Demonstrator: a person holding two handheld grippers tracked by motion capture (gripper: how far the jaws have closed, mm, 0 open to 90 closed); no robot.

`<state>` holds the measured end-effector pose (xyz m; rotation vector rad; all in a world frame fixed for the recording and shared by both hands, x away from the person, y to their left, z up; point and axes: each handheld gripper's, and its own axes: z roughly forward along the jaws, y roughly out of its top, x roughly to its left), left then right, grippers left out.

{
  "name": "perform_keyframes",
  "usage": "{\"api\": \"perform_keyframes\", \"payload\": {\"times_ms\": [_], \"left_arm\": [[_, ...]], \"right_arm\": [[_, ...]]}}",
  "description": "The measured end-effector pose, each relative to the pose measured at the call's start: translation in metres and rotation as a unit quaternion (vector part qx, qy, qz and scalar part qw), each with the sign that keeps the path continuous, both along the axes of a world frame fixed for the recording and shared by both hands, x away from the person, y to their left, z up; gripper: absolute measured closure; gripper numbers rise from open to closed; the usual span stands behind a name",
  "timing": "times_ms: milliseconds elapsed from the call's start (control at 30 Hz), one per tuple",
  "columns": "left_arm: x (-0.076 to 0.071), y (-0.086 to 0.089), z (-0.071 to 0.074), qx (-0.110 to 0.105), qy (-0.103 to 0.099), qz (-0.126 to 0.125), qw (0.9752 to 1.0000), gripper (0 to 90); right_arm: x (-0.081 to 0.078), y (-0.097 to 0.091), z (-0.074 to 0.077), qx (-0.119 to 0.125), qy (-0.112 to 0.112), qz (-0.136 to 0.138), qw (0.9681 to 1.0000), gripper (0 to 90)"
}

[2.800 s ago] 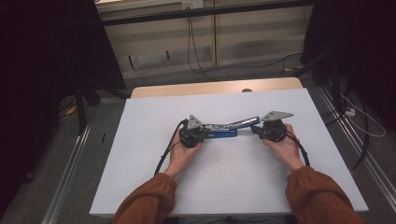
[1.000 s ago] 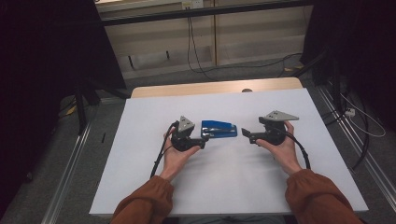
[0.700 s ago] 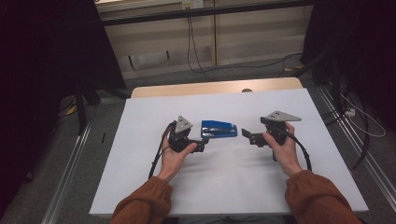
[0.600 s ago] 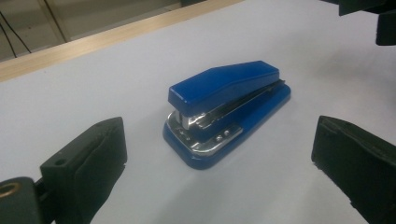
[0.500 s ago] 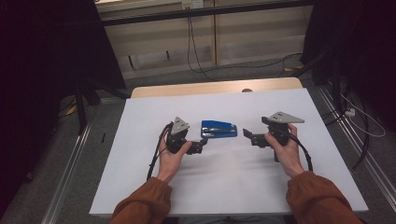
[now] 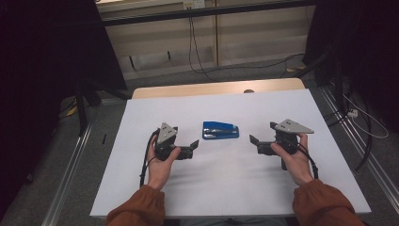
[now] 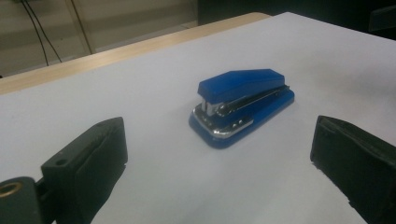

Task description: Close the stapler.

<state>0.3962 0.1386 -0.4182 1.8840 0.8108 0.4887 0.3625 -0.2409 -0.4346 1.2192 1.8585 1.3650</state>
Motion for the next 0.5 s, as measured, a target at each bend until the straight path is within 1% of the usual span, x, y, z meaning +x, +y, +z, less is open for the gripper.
{"api": "perform_keyframes", "payload": {"times_ms": [33, 67, 100, 133, 200, 233, 300, 367, 400, 433, 500], "left_arm": [[-0.001, 0.004, 0.000, 0.002, -0.001, 0.000, 1.0000, 3.9], [-0.003, 0.006, -0.001, 0.001, -0.002, 0.002, 1.0000, 3.9], [-0.005, 0.009, -0.001, 0.006, -0.004, 0.007, 1.0000, 3.9], [-0.008, 0.010, 0.000, 0.014, -0.010, 0.013, 0.9998, 3.9], [-0.017, 0.013, 0.003, 0.021, -0.027, 0.026, 0.9991, 3.8], [-0.020, 0.014, 0.004, 0.018, -0.034, 0.026, 0.9989, 3.8], [-0.027, 0.016, 0.006, 0.014, -0.041, 0.023, 0.9988, 3.4], [-0.031, 0.020, 0.006, 0.008, -0.041, 0.026, 0.9988, 3.4], [-0.032, 0.023, 0.005, 0.005, -0.038, 0.024, 0.9990, 3.4], [-0.033, 0.025, 0.005, 0.002, -0.033, 0.027, 0.9991, 3.4], [-0.034, 0.029, 0.004, -0.005, -0.024, 0.031, 0.9992, 3.4]], "right_arm": [[-0.001, 0.000, 0.000, 0.004, 0.000, 0.003, 1.0000, 3.7], [-0.001, 0.000, 0.001, 0.002, -0.002, 0.004, 1.0000, 3.6], [-0.002, 0.000, 0.001, -0.003, -0.008, 0.000, 1.0000, 3.2], [-0.003, -0.001, 0.002, -0.002, -0.012, 0.000, 0.9999, 2.8], [-0.005, 0.000, 0.003, -0.003, -0.013, -0.004, 0.9999, 2.6], [-0.006, 0.000, 0.003, -0.007, -0.015, -0.006, 0.9998, 2.6], [-0.009, -0.001, 0.003, -0.004, -0.015, -0.006, 0.9999, 2.6], [-0.013, 0.000, 0.003, -0.007, -0.017, -0.010, 0.9998, 2.6], [-0.015, -0.001, 0.003, -0.010, -0.020, -0.012, 0.9997, 2.6], [-0.017, -0.001, 0.003, -0.009, -0.021, -0.013, 0.9996, 2.6], [-0.020, -0.002, 0.004, -0.016, -0.025, -0.018, 0.9994, 2.6]]}}
